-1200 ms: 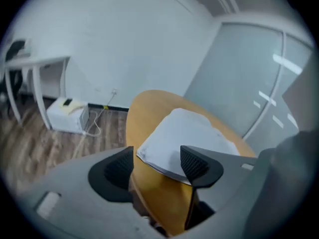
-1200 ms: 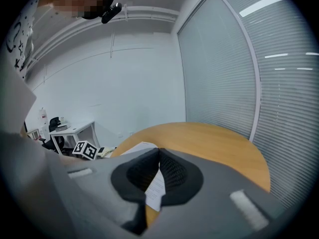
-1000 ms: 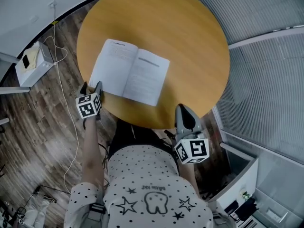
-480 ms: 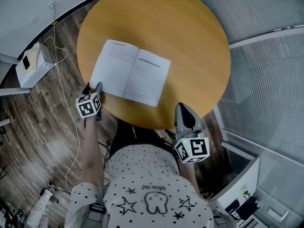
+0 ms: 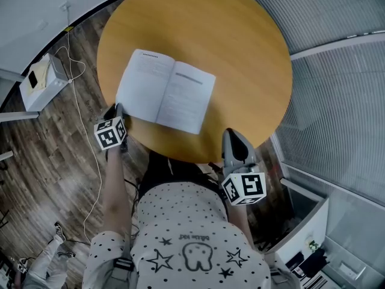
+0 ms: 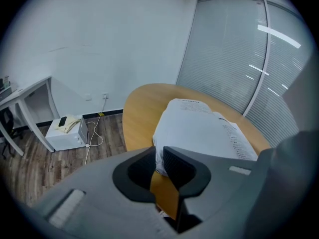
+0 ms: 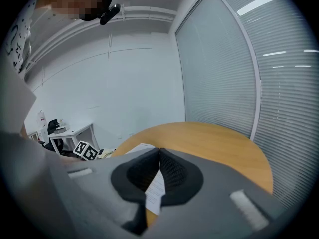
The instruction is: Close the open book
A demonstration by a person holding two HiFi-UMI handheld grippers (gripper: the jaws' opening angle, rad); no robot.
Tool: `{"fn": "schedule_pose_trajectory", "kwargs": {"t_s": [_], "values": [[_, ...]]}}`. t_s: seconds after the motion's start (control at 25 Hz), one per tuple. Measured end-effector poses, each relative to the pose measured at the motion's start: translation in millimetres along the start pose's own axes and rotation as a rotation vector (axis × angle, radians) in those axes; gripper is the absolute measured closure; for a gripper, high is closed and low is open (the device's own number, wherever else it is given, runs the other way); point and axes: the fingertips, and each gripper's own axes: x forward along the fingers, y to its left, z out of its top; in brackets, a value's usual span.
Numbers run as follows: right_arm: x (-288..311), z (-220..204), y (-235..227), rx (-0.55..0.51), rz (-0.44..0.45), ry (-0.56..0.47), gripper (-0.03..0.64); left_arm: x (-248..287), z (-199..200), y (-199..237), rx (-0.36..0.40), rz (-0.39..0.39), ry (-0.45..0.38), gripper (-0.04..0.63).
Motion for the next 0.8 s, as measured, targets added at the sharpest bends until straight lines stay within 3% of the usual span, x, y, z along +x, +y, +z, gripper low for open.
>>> {"fn": "schedule_pose_trajectory", "kwargs": {"t_s": [0.28, 0.8], "values": [[-1.3, 0.1, -3.1, 0.000, -0.004, -0.003, 0.612, -2.8, 2.4, -0.5, -0.007, 0.002, 0.003, 0.546], [-0.2, 3.5, -2.4, -0.003, -0.003, -0.014, 0.612, -23.9, 22.4, -3.1, -0.039, -0.011, -0.069, 0.552]]}}
